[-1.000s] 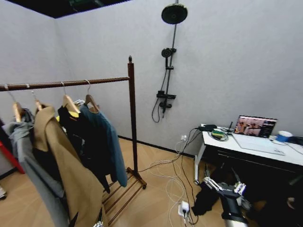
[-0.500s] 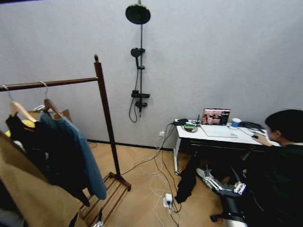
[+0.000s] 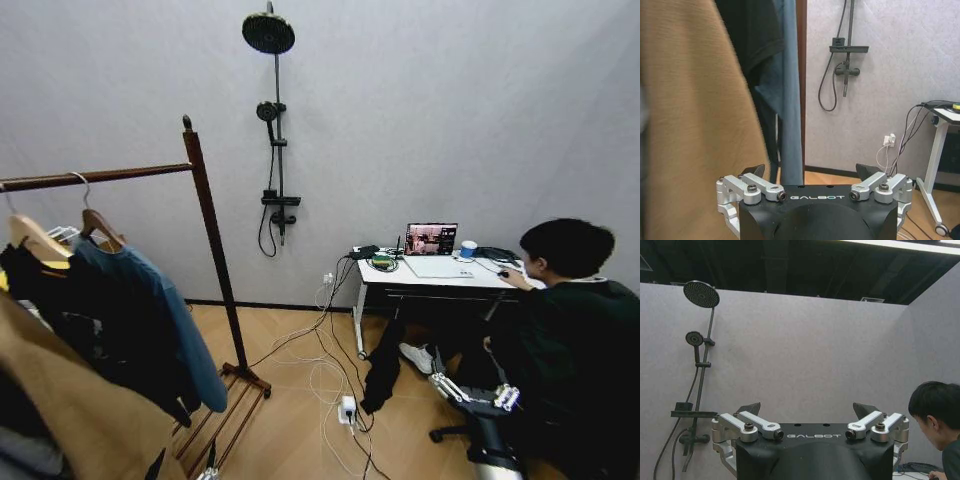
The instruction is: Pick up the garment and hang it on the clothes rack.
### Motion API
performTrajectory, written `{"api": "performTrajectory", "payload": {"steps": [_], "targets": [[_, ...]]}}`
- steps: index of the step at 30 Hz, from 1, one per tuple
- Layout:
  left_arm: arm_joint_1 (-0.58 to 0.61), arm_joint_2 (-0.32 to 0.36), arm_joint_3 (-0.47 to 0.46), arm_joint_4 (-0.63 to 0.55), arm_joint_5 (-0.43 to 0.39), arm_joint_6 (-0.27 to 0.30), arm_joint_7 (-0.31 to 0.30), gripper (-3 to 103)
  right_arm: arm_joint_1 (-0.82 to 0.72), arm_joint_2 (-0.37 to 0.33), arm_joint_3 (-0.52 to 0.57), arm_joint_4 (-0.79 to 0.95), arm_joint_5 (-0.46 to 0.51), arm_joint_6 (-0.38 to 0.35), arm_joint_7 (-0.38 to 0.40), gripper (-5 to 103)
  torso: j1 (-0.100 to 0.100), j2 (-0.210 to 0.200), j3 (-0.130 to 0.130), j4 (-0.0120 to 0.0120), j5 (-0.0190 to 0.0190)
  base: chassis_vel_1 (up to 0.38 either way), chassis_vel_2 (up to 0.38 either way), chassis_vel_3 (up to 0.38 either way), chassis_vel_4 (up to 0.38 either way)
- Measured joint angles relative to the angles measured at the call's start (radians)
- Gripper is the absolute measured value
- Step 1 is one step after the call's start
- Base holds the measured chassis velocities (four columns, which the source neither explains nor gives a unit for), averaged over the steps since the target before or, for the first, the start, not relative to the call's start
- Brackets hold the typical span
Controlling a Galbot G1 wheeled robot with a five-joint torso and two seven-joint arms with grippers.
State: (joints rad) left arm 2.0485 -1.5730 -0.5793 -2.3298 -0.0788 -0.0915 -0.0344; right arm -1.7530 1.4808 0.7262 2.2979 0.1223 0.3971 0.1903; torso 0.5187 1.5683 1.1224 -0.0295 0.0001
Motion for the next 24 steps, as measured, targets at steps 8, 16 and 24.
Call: {"api": "performTrajectory", "payload": {"steps": [8, 16, 24], "targets": [[0.0, 0.0, 0.0, 0.0, 0.0, 0.0, 0.0, 100, 0.005, 0.002, -0.002, -0.003, 0.003, 0.003, 0.002, 100, -0.001, 0.001, 0.0, -0.0002, -0.0004, 0.156, -0.111, -0.187, 0.11], [0.0, 0.0, 0.001, 0.0, 0.0, 0.0, 0.0, 100, 0.019, 0.0, -0.002, -0.01, 0.004, -0.003, 0.003, 100, 0.001, -0.001, 0.0, 0.0003, 0.0001, -0.105, -0.052, 0.019, -0.034], [0.0, 0.0, 0.0, 0.0, 0.0, 0.0, 0.0, 100, 0.03, 0.004, -0.002, -0.016, 0.004, -0.008, 0.005, 100, 0.0, 0.0, 0.0, -0.0002, -0.0003, -0.058, -0.065, -0.087, -0.079]]}}
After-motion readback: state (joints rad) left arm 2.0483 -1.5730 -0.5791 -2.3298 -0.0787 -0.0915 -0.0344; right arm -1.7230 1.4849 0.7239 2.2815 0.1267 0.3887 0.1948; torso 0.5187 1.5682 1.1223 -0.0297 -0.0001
